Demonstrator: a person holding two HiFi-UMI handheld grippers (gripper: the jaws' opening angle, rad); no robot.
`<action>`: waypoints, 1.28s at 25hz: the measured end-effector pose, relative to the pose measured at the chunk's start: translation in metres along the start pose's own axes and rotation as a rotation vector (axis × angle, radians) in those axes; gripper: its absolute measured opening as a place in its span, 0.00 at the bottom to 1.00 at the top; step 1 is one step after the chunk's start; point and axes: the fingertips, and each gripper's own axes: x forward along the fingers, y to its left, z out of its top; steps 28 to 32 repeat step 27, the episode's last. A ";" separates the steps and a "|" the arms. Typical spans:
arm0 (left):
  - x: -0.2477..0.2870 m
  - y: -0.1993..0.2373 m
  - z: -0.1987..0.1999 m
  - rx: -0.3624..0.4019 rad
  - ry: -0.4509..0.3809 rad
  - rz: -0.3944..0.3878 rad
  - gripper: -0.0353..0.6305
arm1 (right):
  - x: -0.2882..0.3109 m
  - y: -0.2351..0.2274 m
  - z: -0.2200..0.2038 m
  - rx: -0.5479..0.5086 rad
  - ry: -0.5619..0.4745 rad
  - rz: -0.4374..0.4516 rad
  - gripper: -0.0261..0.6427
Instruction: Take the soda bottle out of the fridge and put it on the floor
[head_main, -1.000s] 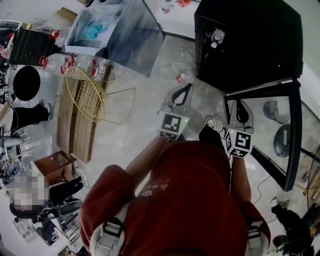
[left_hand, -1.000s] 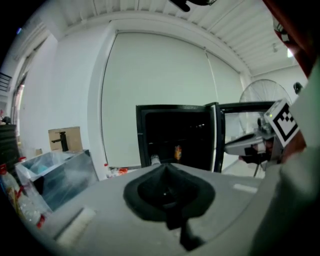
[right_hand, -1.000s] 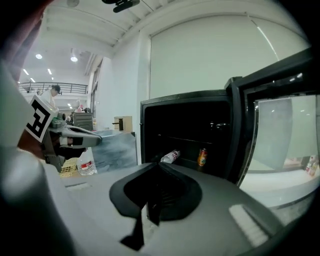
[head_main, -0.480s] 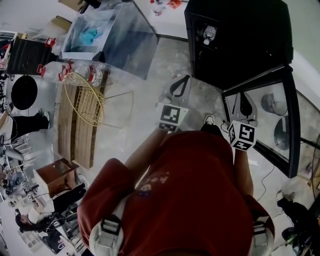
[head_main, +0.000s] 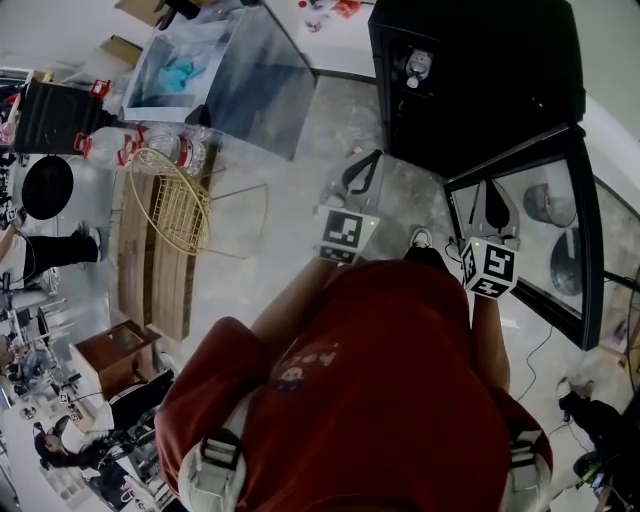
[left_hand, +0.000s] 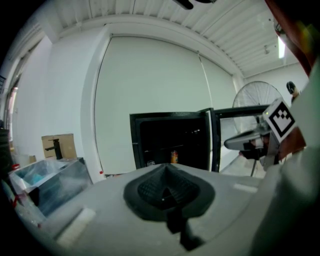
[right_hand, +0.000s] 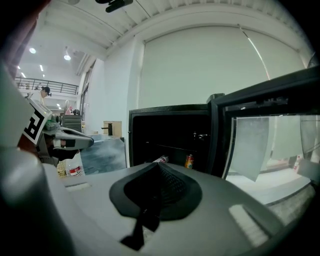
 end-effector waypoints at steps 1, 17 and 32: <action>0.000 0.000 0.000 -0.002 -0.002 -0.001 0.05 | 0.000 0.000 0.000 0.000 0.000 -0.001 0.04; -0.001 -0.005 -0.001 -0.013 -0.004 -0.003 0.05 | -0.003 -0.003 0.001 0.004 0.000 -0.017 0.04; 0.003 -0.006 -0.001 -0.011 -0.009 -0.004 0.05 | 0.002 -0.002 0.001 0.004 -0.001 -0.009 0.04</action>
